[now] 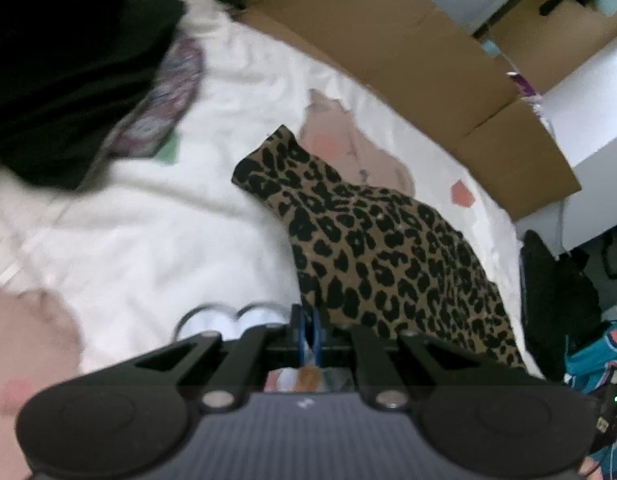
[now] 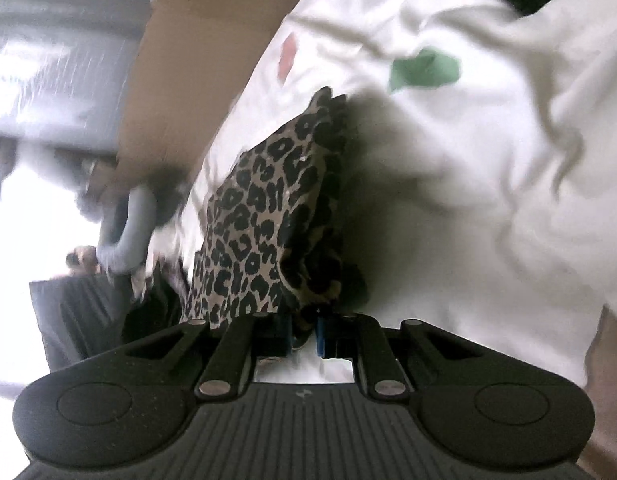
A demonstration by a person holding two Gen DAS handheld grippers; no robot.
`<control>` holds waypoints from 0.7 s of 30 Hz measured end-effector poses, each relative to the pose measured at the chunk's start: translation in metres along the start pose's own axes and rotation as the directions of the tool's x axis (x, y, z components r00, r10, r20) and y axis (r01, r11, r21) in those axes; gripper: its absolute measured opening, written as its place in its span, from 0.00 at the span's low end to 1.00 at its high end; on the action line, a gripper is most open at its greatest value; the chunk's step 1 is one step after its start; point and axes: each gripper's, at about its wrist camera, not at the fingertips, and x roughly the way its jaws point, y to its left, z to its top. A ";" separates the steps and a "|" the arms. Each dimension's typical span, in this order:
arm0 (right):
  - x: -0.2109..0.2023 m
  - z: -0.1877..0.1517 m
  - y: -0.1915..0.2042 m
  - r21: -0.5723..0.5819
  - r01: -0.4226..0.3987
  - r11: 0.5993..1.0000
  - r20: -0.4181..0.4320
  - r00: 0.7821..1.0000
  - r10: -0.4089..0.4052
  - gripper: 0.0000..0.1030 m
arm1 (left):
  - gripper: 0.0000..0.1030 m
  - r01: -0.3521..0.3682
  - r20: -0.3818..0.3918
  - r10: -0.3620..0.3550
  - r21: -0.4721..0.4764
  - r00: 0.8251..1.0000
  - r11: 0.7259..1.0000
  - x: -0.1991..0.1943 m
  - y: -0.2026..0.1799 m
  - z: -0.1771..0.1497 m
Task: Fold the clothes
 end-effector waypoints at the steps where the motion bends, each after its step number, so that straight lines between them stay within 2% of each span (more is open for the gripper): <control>1: 0.001 -0.004 0.003 -0.017 0.000 1.000 -0.020 1.000 0.000 0.09 | 0.04 -0.008 -0.018 0.008 0.005 1.000 1.000 -0.002 0.003 -0.004; 8: -0.001 -0.016 0.015 -0.117 0.009 0.993 -0.081 0.997 -0.018 0.08 | 0.04 -0.029 -0.095 0.030 0.004 0.995 1.000 -0.010 0.007 -0.020; 15: -0.013 0.004 0.022 -0.167 0.041 0.985 -0.037 0.998 -0.048 0.08 | 0.04 0.007 -0.161 -0.003 0.026 0.987 1.000 -0.001 -0.009 -0.030; 21: -0.025 0.028 0.025 -0.188 0.070 0.980 0.023 0.997 -0.067 0.08 | 0.04 0.080 -0.261 -0.056 0.083 0.964 0.993 0.012 -0.030 -0.041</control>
